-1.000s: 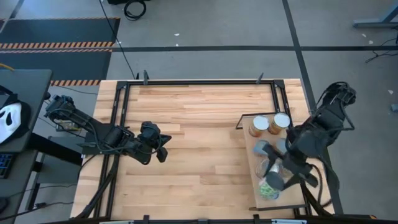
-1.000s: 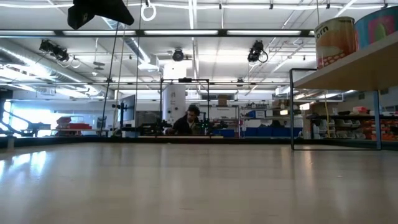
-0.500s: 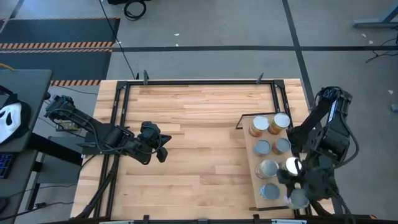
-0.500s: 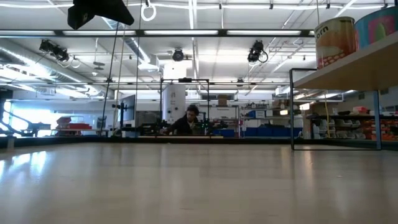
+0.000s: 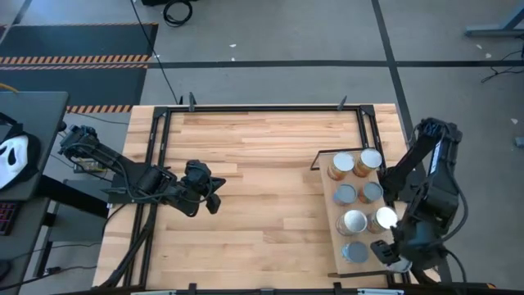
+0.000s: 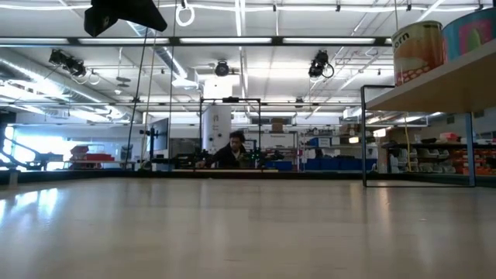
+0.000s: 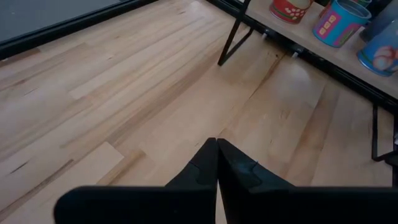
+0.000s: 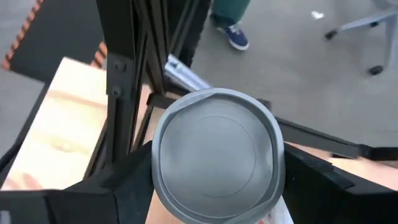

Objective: Pick and place cans onto a shelf
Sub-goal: Put the canned peas on the shelf

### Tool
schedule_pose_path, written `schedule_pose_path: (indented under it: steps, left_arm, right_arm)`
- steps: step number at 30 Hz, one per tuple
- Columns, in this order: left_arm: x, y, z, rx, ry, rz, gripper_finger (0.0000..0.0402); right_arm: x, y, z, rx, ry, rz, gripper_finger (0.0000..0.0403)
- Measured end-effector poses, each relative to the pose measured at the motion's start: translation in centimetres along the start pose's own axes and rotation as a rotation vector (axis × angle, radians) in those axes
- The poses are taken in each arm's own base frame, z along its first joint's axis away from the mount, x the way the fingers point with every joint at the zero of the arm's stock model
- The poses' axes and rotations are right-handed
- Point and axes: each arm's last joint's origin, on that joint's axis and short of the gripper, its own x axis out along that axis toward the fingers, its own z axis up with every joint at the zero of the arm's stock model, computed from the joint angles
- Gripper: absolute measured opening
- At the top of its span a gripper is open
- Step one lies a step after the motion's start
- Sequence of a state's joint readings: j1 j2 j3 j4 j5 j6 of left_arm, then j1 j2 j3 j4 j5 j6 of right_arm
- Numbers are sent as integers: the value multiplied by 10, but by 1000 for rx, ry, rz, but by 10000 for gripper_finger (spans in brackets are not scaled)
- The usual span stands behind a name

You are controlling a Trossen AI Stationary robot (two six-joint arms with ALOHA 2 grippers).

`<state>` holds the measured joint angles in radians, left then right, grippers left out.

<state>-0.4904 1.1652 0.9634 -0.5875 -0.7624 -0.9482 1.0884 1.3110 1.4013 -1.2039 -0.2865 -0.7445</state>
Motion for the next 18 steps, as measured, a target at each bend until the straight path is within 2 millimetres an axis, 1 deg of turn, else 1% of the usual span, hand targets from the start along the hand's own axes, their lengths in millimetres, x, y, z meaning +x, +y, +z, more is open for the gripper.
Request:
schedule_pose_path:
  steps: [4, 7, 12, 18]
  left_arm:
    - [0, 0, 0, 0, 0, 0, 11]
    - [0, 0, 0, 0, 0, 0, 11]
    - [0, 0, 0, 0, 0, 0, 11]
    - [0, 0, 0, 0, 0, 0, 11]
  right_arm:
    - [19, 0, -11, 14, 48, 77, 293]
    - [28, 2, -21, 38, 99, 106, 293]
    - [30, -1, -27, 57, 133, 82, 298]
    - [31, 0, -26, 89, 146, 76, 327]
